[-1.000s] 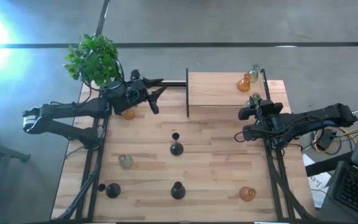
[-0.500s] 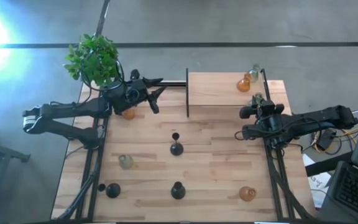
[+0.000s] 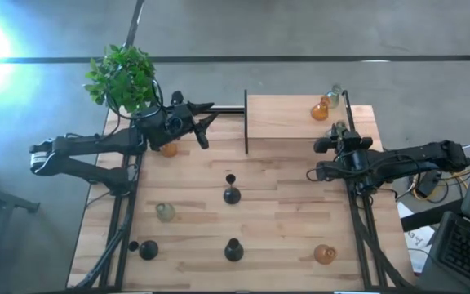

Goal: Pick & Place candle stick holders
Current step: Put the top green glass candle holder on the shelf, then put the bottom orange glass candle holder on the shelf

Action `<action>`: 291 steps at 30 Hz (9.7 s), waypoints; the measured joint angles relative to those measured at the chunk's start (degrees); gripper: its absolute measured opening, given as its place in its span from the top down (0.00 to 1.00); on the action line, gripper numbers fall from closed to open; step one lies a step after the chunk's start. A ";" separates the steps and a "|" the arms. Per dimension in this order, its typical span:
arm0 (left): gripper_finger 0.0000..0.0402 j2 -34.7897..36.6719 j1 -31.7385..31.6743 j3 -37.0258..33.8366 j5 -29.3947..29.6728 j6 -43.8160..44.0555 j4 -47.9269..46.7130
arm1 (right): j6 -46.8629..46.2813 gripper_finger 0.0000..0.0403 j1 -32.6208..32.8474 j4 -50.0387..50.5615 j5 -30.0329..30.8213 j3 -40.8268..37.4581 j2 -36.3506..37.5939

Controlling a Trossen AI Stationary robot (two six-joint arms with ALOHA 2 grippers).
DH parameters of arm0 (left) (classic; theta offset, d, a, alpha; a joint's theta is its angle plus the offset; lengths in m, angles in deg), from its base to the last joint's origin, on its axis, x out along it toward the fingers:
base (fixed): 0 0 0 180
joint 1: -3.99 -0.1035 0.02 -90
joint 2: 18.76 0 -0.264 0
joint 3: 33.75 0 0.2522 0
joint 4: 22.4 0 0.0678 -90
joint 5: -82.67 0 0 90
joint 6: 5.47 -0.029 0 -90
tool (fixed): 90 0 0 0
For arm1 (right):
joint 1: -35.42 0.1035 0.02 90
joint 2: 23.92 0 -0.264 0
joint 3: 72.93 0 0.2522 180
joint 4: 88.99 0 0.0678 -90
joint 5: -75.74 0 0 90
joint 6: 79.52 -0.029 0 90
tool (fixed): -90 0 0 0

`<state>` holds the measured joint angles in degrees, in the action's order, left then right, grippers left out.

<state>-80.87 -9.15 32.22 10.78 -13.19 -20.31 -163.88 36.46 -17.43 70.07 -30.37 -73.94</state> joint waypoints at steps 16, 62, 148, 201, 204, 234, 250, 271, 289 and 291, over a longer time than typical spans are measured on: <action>0.62 0.00 -0.80 -0.02 0.02 -0.04 -0.15 | 10.45 0.70 -8.34 -10.28 -0.59 2.08 -1.97; 0.62 0.04 -2.15 -1.05 0.02 -1.57 -0.48 | 18.62 0.69 -19.62 -24.69 -2.93 1.96 -10.75; 0.62 0.18 -2.18 -0.81 -0.04 -1.68 0.52 | 112.36 0.35 -13.71 -104.57 -21.45 3.91 11.42; 0.62 9.86 -2.09 0.05 -0.52 -0.07 -5.70 | 2.11 0.73 38.03 19.59 -80.85 52.35 -15.43; 0.62 9.86 -2.09 0.05 -0.50 -0.04 -5.77 | -2.33 0.74 40.55 19.58 -80.43 49.82 -15.72; 0.62 9.84 -2.09 -0.06 -0.46 0.00 -7.19 | -26.63 0.77 56.76 -10.91 -80.93 20.43 -15.85; 0.62 9.84 -2.13 -0.06 -0.44 0.00 -7.41 | -26.68 0.78 56.71 -19.65 -83.14 14.39 -15.82; 0.62 9.84 -2.13 -0.06 -0.42 0.00 -7.39 | -27.25 0.90 54.05 -35.56 -84.53 2.94 -15.47; 0.62 9.75 -2.13 -0.06 -0.42 -0.59 -8.44 | -3.73 0.95 30.06 -34.23 -77.70 2.71 -15.61; 0.62 9.75 -2.11 -0.06 -0.42 -0.55 -8.78 | -1.92 0.95 26.65 -33.76 -77.80 2.71 -15.61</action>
<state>-71.12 -11.26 32.15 10.37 -13.74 -29.09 -165.80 63.11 -51.19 -7.73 -27.66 -89.55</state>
